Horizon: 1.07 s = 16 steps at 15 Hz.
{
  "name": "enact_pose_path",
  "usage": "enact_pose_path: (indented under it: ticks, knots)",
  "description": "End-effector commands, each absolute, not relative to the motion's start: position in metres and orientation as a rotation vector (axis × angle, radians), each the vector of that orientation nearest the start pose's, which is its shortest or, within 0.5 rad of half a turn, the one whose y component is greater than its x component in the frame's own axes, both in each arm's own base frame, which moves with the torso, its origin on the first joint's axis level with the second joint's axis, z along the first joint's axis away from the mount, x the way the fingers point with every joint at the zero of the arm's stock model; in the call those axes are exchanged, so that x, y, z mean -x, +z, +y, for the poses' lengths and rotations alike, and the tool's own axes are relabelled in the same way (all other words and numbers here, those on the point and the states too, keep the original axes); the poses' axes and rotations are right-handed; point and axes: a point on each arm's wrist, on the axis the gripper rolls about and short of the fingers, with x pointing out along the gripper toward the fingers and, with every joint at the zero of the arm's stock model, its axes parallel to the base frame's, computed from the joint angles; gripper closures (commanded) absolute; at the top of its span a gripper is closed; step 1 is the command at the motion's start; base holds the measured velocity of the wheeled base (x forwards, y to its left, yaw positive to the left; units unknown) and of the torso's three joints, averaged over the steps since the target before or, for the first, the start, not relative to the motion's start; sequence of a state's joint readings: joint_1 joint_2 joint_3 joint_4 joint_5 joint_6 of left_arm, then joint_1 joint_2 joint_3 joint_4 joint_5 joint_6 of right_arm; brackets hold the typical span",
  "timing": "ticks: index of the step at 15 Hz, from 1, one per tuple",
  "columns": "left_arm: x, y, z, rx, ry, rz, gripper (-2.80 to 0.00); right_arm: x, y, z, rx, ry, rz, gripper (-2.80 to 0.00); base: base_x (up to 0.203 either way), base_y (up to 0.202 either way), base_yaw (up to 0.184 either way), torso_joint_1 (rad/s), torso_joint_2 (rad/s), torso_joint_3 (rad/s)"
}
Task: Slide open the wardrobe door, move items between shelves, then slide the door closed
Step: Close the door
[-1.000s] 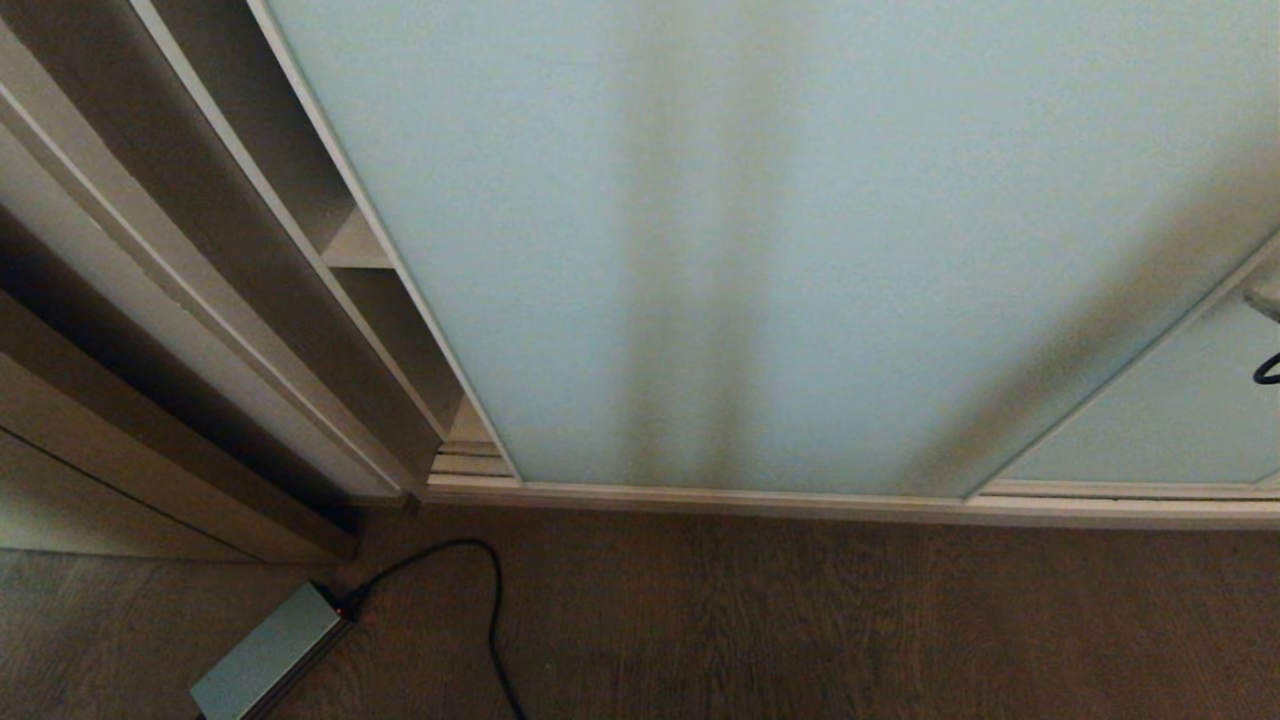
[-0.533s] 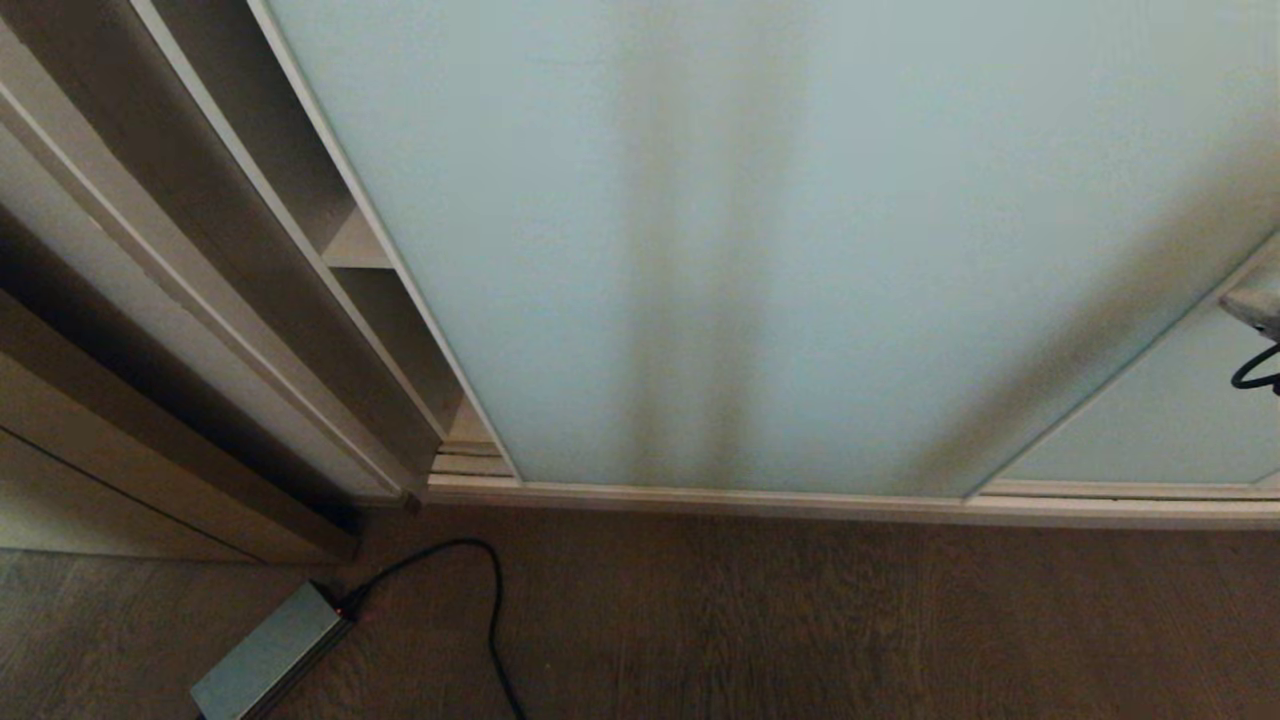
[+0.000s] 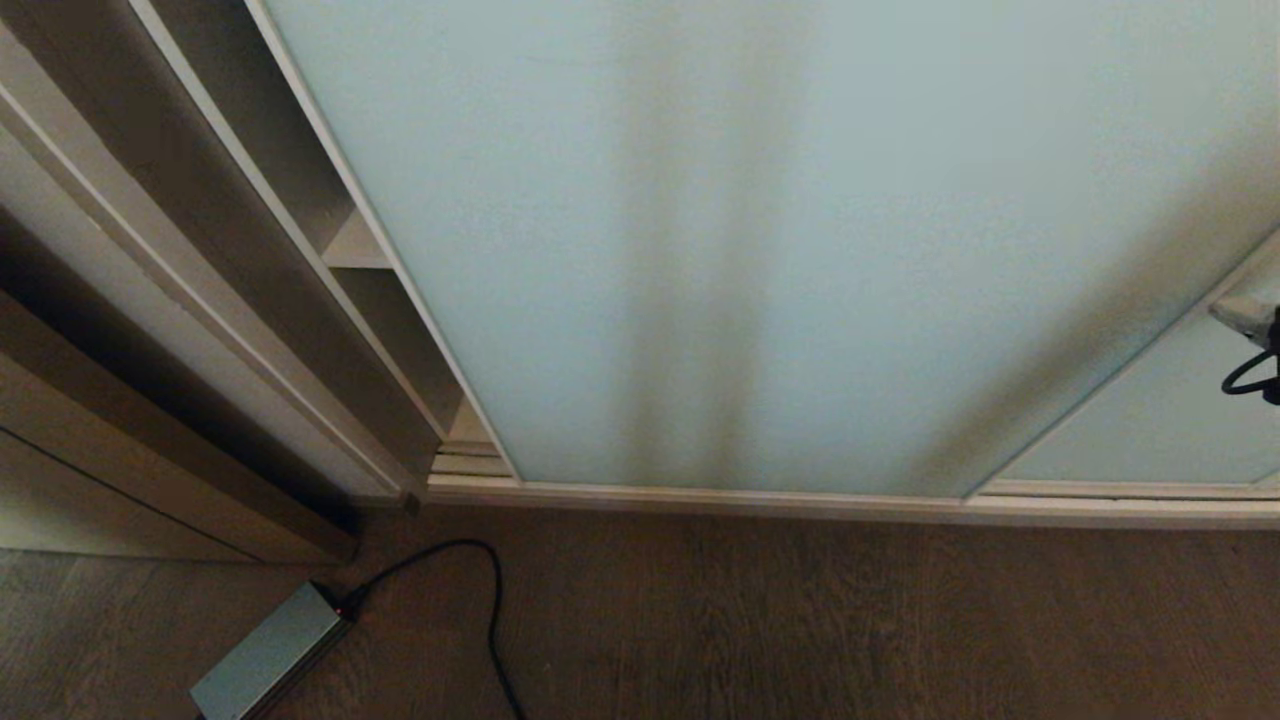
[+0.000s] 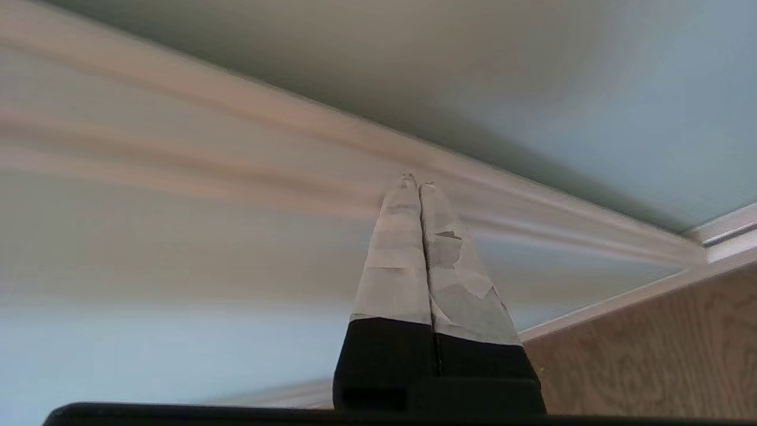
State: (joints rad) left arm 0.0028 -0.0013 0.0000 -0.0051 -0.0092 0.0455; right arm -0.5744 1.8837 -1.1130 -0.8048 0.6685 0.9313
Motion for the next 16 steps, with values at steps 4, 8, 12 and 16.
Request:
enact_pose_path:
  ticks: [4, 8, 12, 16]
  knots:
    - [0.023, 0.076, 0.000, -0.045, -0.006, -0.006, 0.00, -0.314, 0.223, -0.171, -0.913, 0.139, 0.038, 0.00, 0.000, 0.000, 0.000, 0.000, 0.00, 0.000]
    - [0.023, 0.076, 0.000, -0.045, -0.006, -0.007, 0.00, -0.309, 0.225, -0.162, -0.911, 0.157, 0.045, 0.00, 0.000, 0.000, 0.000, 0.000, 0.00, 0.000]
    - [0.023, 0.076, 0.000, -0.045, -0.006, -0.008, 0.00, -0.293, 0.239, -0.156, -0.885, 0.164, 0.013, 0.00, 0.000, 0.000, 0.000, 0.000, 0.00, 0.000]
    - [0.023, 0.076, 0.000, -0.046, -0.006, -0.006, 0.00, -0.285, 0.247, -0.181, -0.867, 0.106, -0.044, 0.00, 0.000, 0.000, 0.000, 0.000, 0.00, 0.000]
